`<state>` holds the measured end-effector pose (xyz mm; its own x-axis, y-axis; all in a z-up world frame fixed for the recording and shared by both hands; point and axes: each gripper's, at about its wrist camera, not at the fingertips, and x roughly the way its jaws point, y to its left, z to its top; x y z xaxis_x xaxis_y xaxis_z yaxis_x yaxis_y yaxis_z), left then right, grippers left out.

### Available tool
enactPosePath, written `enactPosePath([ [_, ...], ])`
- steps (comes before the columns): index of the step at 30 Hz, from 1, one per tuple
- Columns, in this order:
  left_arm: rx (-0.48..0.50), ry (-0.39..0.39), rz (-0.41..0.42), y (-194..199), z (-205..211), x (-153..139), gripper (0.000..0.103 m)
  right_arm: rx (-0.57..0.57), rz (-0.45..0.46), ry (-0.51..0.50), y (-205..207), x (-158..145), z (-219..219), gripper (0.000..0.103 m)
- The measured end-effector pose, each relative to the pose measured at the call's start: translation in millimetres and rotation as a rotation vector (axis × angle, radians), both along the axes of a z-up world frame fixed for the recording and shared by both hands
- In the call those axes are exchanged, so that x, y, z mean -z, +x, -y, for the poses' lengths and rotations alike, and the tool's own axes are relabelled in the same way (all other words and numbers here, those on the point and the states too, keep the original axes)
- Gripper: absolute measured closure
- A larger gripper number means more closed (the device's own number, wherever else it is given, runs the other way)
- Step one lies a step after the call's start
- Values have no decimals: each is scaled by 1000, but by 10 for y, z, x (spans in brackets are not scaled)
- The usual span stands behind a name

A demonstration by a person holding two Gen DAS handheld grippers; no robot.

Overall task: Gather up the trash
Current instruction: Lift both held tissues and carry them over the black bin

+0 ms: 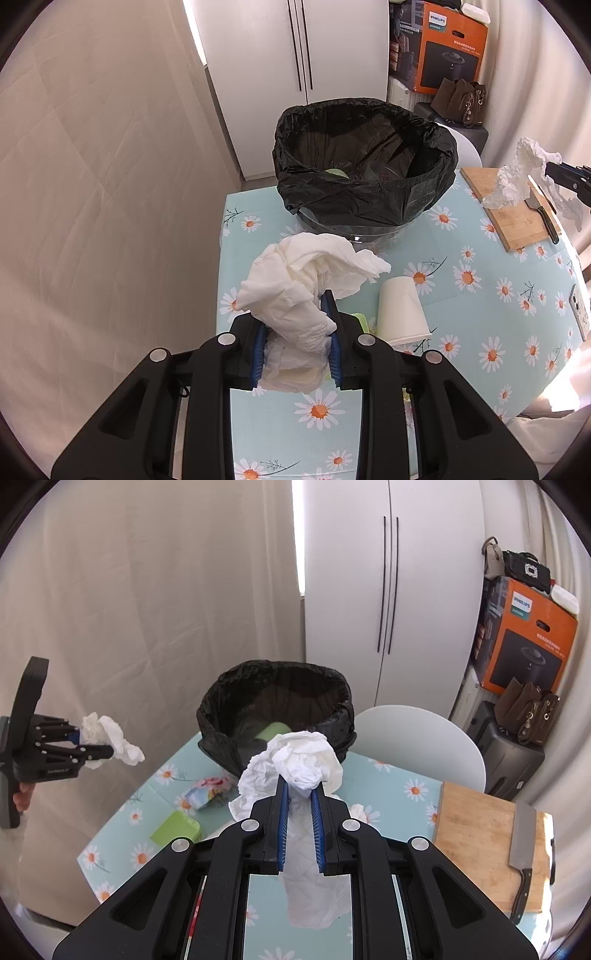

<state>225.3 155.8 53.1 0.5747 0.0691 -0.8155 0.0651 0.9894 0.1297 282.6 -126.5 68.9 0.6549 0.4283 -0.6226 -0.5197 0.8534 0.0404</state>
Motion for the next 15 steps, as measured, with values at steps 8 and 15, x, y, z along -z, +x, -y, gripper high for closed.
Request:
enactPosePath([
  [8, 56, 0, 21, 429, 61, -105, 75, -44, 23, 3, 221, -112, -254, 91],
  [15, 103, -4, 16, 870, 108, -148, 75, -67, 27, 17, 542, -154, -485, 91],
])
